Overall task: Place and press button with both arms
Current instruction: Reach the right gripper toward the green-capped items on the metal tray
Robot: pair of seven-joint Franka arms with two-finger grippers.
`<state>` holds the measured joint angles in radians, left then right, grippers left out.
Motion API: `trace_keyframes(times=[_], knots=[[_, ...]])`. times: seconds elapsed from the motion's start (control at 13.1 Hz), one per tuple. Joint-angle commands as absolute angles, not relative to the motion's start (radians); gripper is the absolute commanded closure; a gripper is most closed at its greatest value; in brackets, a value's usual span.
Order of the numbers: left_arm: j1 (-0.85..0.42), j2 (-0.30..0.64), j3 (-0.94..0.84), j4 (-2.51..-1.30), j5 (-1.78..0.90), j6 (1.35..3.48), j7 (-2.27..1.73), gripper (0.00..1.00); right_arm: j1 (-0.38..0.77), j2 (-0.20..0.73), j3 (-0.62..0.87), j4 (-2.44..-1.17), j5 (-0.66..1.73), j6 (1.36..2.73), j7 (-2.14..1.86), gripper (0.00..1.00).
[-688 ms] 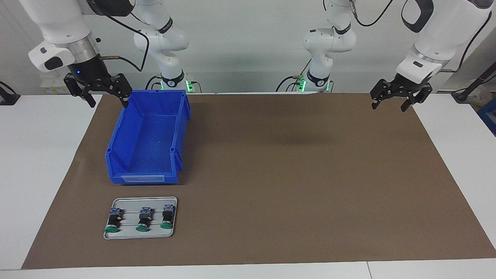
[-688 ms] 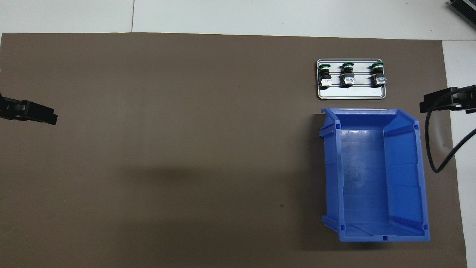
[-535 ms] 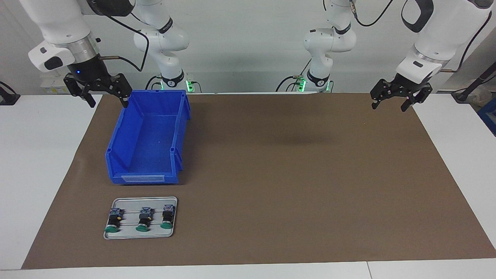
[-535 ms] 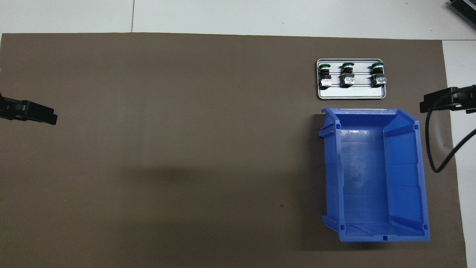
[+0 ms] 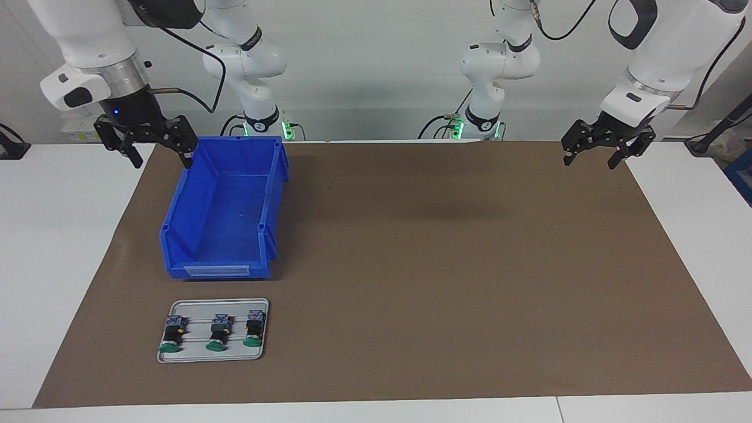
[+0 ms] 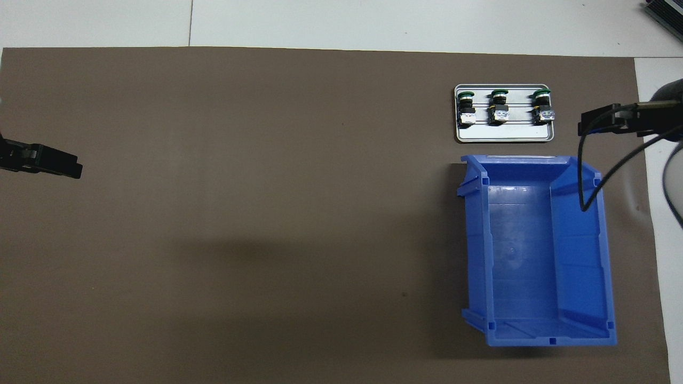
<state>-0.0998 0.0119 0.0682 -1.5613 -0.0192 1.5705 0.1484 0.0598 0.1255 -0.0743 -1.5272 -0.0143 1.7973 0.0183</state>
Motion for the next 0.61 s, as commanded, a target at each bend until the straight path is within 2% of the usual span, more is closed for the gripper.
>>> trace_keyframes(times=[0.0, 0.23, 0.54], knots=[[-0.091, 0.002, 0.061, -1.565, -0.003, 1.565, 0.156, 0.00, 0.058, 0.219, -0.071, -1.539, -0.008, 1.943, 0.026, 0.02], [-0.092, 0.000, 0.060, -1.565, -0.003, 1.565, 0.156, 0.00, 0.055, 0.305, -0.069, -1.578, 0.001, 2.122, 0.023, 0.02], [-0.092, 0.000, 0.061, -1.565, -0.003, 1.565, 0.155, 0.00, 0.052, 0.411, -0.071, -1.615, 0.005, 2.319, 0.015, 0.09]])
